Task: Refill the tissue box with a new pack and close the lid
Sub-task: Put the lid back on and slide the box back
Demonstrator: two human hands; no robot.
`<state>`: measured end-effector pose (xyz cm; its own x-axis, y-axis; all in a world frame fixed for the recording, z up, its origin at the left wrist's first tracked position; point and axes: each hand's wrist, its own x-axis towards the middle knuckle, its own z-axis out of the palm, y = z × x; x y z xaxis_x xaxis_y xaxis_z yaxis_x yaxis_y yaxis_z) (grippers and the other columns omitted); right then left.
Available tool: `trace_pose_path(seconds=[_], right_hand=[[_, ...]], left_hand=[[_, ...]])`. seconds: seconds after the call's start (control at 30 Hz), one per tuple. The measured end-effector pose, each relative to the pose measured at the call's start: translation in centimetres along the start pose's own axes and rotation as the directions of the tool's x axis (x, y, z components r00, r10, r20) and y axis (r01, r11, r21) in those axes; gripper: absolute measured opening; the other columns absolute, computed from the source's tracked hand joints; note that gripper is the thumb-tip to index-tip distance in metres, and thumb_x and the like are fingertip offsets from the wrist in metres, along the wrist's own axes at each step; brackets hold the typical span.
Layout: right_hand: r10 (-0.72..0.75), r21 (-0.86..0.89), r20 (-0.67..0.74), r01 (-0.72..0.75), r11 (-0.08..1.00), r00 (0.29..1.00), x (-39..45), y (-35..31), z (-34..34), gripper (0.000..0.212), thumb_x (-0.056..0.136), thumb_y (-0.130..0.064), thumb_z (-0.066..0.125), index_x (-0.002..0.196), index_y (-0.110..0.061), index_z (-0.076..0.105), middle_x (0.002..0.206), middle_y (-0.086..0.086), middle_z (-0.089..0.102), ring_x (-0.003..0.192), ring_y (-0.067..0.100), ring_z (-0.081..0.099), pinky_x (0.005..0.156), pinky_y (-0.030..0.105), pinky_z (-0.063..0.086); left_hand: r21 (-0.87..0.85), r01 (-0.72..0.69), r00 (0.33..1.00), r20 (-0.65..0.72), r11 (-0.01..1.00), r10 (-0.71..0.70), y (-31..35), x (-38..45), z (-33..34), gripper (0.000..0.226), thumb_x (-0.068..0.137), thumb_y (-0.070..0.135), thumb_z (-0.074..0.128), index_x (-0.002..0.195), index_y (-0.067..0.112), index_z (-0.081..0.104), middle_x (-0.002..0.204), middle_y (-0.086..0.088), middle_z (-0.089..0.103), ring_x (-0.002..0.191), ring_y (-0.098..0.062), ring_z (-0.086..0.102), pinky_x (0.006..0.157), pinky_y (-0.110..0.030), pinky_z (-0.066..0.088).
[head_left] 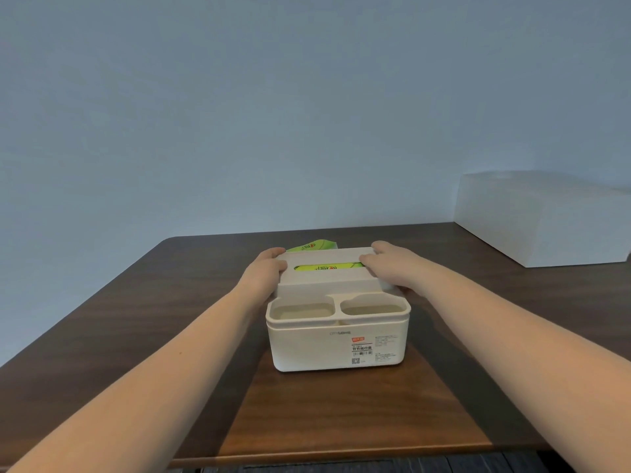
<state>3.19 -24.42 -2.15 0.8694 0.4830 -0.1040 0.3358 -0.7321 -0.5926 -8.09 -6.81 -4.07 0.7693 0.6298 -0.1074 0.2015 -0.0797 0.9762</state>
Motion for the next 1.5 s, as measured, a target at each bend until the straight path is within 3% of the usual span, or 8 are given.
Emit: trace_pose_path(seconds=[0.23, 0.33, 0.43, 0.67, 0.8, 1.0, 1.17, 1.5], right_hand=[[0.003, -0.035, 0.017, -0.002, 0.999, 1.0, 1.0, 0.3, -0.5, 0.04, 0.099, -0.041, 0.034, 0.134, -0.022, 0.039, 0.104, 0.005, 0.053, 0.076, 0.019, 0.05, 0.052, 0.026, 0.038], [-0.017, -0.019, 0.034, 0.018, 1.0, 0.999, 1.1, 0.2, -0.5, 0.042, 0.101, -0.037, 0.029, 0.142, -0.029, 0.035, 0.13, 0.007, 0.049, 0.09, 0.021, 0.048, 0.052, 0.026, 0.036], [-0.045, -0.017, 0.034, 0.046, 0.999, 0.998, 1.2, 0.2, -0.4, 0.039, 0.102, -0.037, 0.027, 0.138, -0.029, 0.04, 0.12, 0.005, 0.05, 0.078, 0.016, 0.049, 0.052, 0.026, 0.04], [-0.072, -0.19, -0.058, 0.06, 0.98, 0.996, 1.3, -0.4, -0.1, 0.044, 0.101, -0.038, 0.027, 0.136, -0.019, 0.046, 0.122, 0.008, 0.057, 0.095, 0.026, 0.056, 0.072, 0.033, 0.048], [0.01, -0.118, -0.201, -0.035, 0.992, 0.979, 0.7, 0.2, 0.5, 0.05, 0.101, -0.037, 0.022, 0.13, -0.01, 0.053, 0.129, 0.012, 0.059, 0.117, 0.032, 0.055, 0.098, 0.042, 0.045], [-0.031, 0.002, -0.247, 0.033, 0.999, 0.969, -2.6, 1.9, 2.3, 0.053, 0.1, -0.046, 0.017, 0.108, -0.009, 0.056, 0.1, 0.011, 0.06, 0.091, 0.028, 0.056, 0.075, 0.036, 0.042], [-0.031, 0.011, -0.201, 0.034, 0.999, 0.979, -4.8, 2.0, 2.4, 0.063, 0.099, -0.052, 0.017, 0.135, -0.007, 0.043, 0.122, 0.012, 0.059, 0.102, 0.028, 0.056, 0.083, 0.039, 0.047], [-0.02, 0.018, -0.179, 0.023, 1.0, 0.984, -5.9, 2.1, 3.1, 0.062, 0.099, -0.053, 0.013, 0.137, -0.009, 0.034, 0.1, 0.007, 0.054, 0.09, 0.027, 0.055, 0.086, 0.049, 0.053]], left_hand=[[0.061, -0.014, 1.0, 0.008, 0.998, 0.013, 0.2, 0.6, -0.1, 0.049, 0.093, 0.005, 0.035, 0.137, 0.018, 0.048, 0.129, -0.015, 0.058, 0.096, -0.027, 0.059, 0.061, -0.029, 0.048], [0.053, -0.02, 1.0, 0.005, 0.998, 0.02, -0.1, 0.9, -0.1, 0.049, 0.093, 0.005, 0.034, 0.138, 0.017, 0.047, 0.13, -0.015, 0.057, 0.097, -0.027, 0.058, 0.066, -0.03, 0.049], [0.059, -0.008, 1.0, -0.001, 0.998, 0.008, -0.2, 1.1, -0.1, 0.048, 0.093, 0.005, 0.034, 0.138, 0.018, 0.047, 0.13, -0.015, 0.057, 0.11, -0.032, 0.061, 0.079, -0.036, 0.05], [0.11, -0.021, 1.0, 0.007, 0.994, 0.021, 0.1, 0.5, 0.0, 0.046, 0.091, 0.008, 0.034, 0.132, 0.018, 0.052, 0.119, -0.011, 0.061, 0.104, -0.031, 0.062, 0.073, -0.034, 0.05], [0.179, -0.067, 0.997, -0.034, 0.982, 0.074, -0.4, -0.9, 0.0, 0.025, 0.087, 0.013, 0.032, 0.082, 0.001, 0.054, 0.076, -0.004, 0.052, 0.066, -0.021, 0.045, 0.059, -0.028, 0.034], [0.258, -0.046, 0.997, -0.042, 0.965, 0.059, -1.9, -4.1, -0.5, 0.058, 0.097, 0.048, 0.026, 0.133, 0.013, 0.054, 0.13, -0.007, 0.058, 0.121, -0.028, 0.055, 0.104, -0.042, 0.043], [0.253, -0.074, 0.997, 0.01, 0.965, 0.074, -2.9, -6.1, -0.8, 0.054, 0.097, 0.046, 0.024, 0.13, 0.018, 0.055, 0.128, -0.004, 0.059, 0.119, -0.027, 0.057, 0.103, -0.046, 0.047], [0.284, -0.103, 0.995, 0.012, 0.953, 0.104, -4.8, -5.1, -0.6, 0.047, 0.09, 0.036, 0.03, 0.116, 0.014, 0.062, 0.121, -0.012, 0.065, 0.112, -0.033, 0.061, 0.099, -0.049, 0.049]])
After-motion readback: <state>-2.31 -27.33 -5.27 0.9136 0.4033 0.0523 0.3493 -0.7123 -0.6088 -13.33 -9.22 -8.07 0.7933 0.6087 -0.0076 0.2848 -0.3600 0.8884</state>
